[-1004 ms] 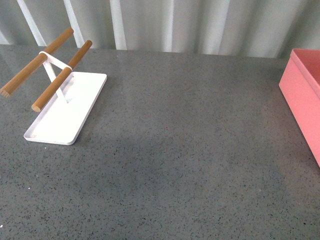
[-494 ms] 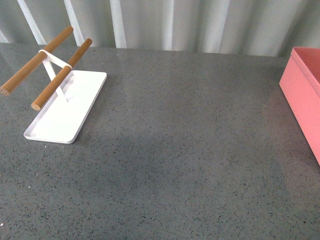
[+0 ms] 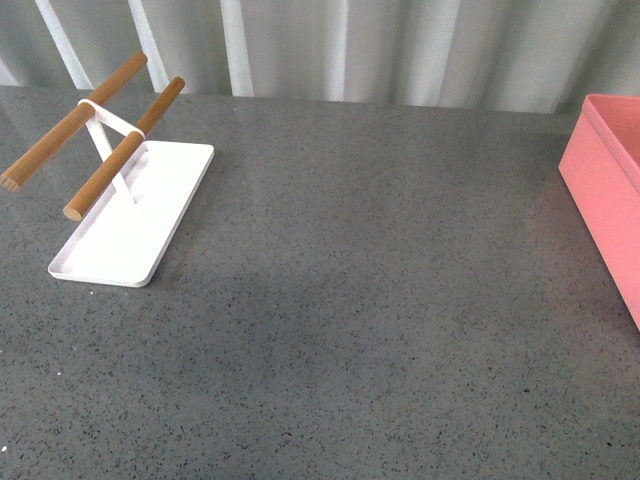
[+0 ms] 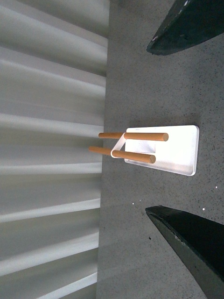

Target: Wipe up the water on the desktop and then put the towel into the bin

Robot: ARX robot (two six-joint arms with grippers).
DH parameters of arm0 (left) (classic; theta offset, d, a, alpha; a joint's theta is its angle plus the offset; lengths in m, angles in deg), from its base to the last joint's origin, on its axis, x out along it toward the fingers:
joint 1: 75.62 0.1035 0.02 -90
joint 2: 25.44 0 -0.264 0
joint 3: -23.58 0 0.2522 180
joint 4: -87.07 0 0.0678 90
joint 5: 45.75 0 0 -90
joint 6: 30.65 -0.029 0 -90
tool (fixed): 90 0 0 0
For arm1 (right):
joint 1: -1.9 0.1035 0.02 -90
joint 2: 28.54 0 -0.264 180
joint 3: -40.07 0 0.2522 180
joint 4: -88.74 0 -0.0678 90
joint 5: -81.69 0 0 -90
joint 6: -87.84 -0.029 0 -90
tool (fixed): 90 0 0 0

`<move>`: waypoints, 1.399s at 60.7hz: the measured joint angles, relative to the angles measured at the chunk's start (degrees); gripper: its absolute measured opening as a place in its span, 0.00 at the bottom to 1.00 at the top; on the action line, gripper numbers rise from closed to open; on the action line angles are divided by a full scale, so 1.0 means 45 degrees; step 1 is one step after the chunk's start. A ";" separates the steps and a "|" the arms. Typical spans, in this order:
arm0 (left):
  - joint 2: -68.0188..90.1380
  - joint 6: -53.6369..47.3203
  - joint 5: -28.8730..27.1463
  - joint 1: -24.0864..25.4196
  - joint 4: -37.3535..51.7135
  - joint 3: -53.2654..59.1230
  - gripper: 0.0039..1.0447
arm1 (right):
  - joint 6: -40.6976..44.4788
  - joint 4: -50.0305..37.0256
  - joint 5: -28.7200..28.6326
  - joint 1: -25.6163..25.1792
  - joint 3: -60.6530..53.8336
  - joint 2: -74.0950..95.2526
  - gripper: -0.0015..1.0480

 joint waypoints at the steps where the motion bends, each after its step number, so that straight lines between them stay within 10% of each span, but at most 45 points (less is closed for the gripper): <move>1: 0.0000 0.0000 -0.0005 0.0000 0.0000 0.0000 0.94 | 0.0000 0.0000 0.0000 0.0000 0.0000 0.0000 0.93; 15: 0.0000 0.0000 -0.0005 0.0000 0.0000 0.0000 0.94 | -0.0044 -0.0068 -0.0073 -0.0010 -0.0024 -0.0005 0.93; 20: 0.0000 0.0000 -0.0034 0.0000 0.0000 0.0000 0.94 | -0.1977 -0.7461 -0.3648 -0.0092 -0.4167 -0.1588 0.76; 28: -0.0005 0.0000 0.0000 0.0000 0.0000 0.0000 0.94 | -0.3109 -1.6645 -0.3910 0.0340 -0.9131 -0.3269 0.54; 35: 0.0000 0.0000 -0.0005 0.0000 0.0000 0.0000 0.94 | -0.3381 -2.0142 -0.3623 0.0709 -1.1268 -0.4575 0.36; 47: -0.0005 0.0000 -0.0005 0.0000 0.0000 0.0000 0.94 | -0.3463 -2.0929 -0.3123 0.1214 -1.3954 -0.6232 0.03; 85: -0.0005 -0.0005 -0.0005 0.0000 0.0000 0.0000 0.94 | -0.3521 -1.9705 -0.1719 0.2647 -1.8442 -1.2094 0.03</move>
